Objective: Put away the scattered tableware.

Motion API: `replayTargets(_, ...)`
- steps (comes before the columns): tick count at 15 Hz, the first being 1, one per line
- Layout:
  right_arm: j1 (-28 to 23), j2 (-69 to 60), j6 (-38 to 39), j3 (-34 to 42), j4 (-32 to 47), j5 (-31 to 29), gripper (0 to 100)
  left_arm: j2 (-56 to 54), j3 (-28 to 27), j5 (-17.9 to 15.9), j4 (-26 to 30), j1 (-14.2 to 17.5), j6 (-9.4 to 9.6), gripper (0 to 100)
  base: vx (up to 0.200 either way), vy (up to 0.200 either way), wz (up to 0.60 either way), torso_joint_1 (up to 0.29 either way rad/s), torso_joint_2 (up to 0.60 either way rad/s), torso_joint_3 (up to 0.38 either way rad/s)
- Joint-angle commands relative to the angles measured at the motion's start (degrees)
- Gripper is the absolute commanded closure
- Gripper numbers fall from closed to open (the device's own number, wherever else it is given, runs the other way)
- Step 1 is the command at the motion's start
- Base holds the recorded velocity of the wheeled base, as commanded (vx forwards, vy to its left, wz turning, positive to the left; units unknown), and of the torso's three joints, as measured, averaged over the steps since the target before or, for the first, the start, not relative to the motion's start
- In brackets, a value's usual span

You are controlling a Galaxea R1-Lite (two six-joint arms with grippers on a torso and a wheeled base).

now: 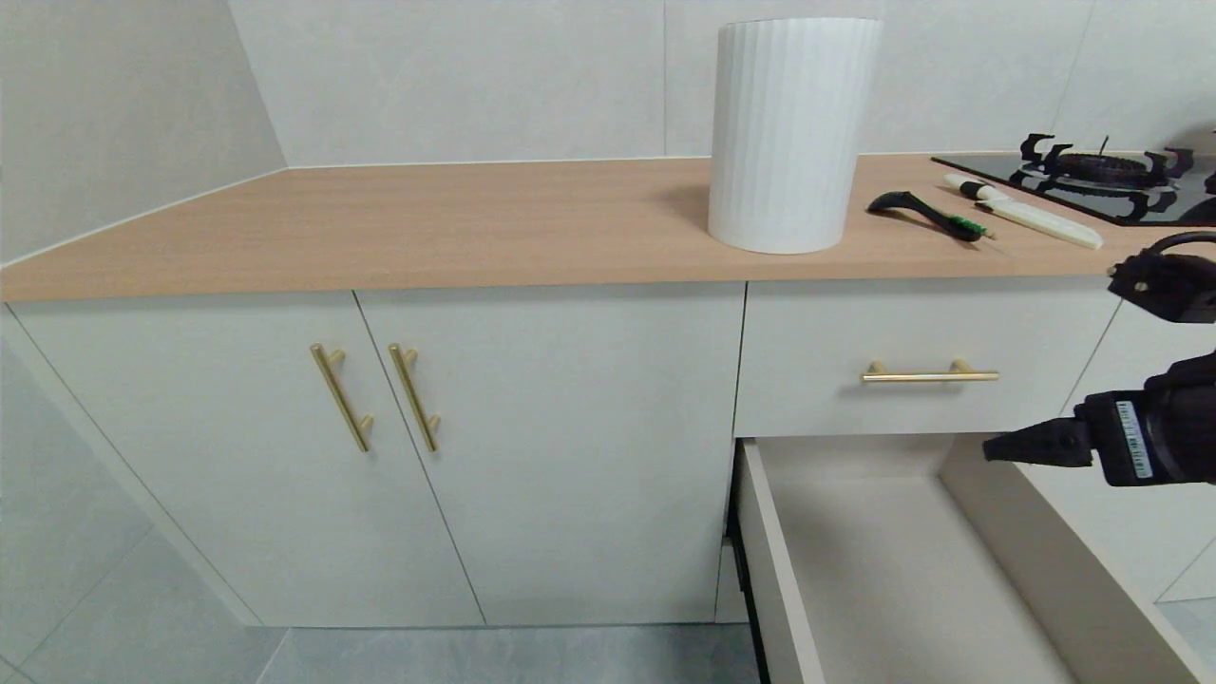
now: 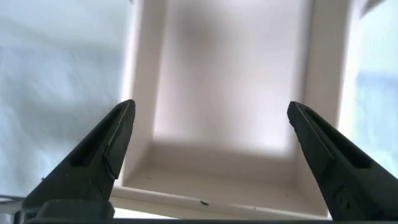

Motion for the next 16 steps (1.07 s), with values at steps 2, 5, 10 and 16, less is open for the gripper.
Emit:
replayTargets(2,-0.7,-5.5,-1.9,0.6,-0.3,-0.2,0,0.0,0.0,0.0,0.0,0.0,-0.02,0,0.0,0.0,0.0,0.0,0.0,0.0)
replayTargets(5,-0.8,-5.8,-3.4,0.7,-0.3,0.3,0,0.0,0.0,0.0,0.0,0.0,-0.02,0,0.0,0.0,0.0,0.0,0.0,0.0)
replayTargets(10,-0.8,-7.2,-4.7,1.2,-0.3,0.4,0,0.0,0.0,0.0,0.0,0.0,-0.02,0,0.0,0.0,0.0,0.031,-0.21,-0.247)
replayTargets(16,-0.9,-7.0,-5.7,0.7,-0.8,0.4,0,0.0,0.0,0.0,0.0,0.0,-0.02,0,0.0,0.0,0.0,0.079,-0.44,-0.297)
